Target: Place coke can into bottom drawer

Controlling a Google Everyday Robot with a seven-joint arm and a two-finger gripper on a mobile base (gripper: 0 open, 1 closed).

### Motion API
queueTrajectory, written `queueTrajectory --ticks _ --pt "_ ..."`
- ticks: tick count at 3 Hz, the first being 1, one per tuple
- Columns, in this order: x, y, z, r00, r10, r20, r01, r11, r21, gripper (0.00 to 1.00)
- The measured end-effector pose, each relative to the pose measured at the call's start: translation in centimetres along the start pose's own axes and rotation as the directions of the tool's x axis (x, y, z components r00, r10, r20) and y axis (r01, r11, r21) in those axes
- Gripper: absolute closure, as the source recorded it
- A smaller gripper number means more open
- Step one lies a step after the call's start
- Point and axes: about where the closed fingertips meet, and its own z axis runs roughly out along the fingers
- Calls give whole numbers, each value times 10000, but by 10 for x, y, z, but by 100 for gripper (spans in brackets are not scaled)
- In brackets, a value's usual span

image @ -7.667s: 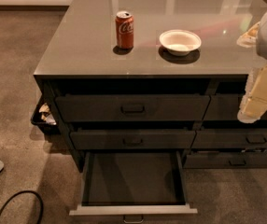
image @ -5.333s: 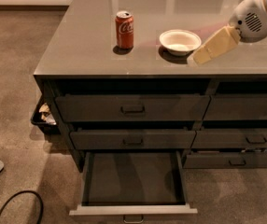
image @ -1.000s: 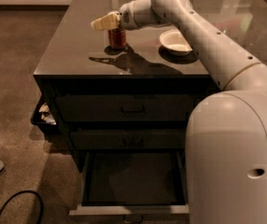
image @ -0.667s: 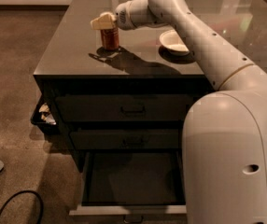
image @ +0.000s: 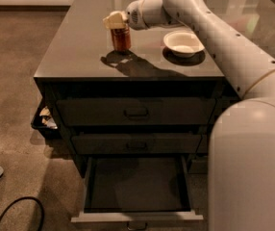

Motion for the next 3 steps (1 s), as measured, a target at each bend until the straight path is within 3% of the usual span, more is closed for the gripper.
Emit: queueTrajectory --ticks 1,2,3 --pt "-1 7 -43 9998 -121 160 117 9996 271 100" --pt "8 20 -91 9995 147 289 -160 9988 452 100" --pt "31 30 -131 9974 695 176 -705 9952 674 100"
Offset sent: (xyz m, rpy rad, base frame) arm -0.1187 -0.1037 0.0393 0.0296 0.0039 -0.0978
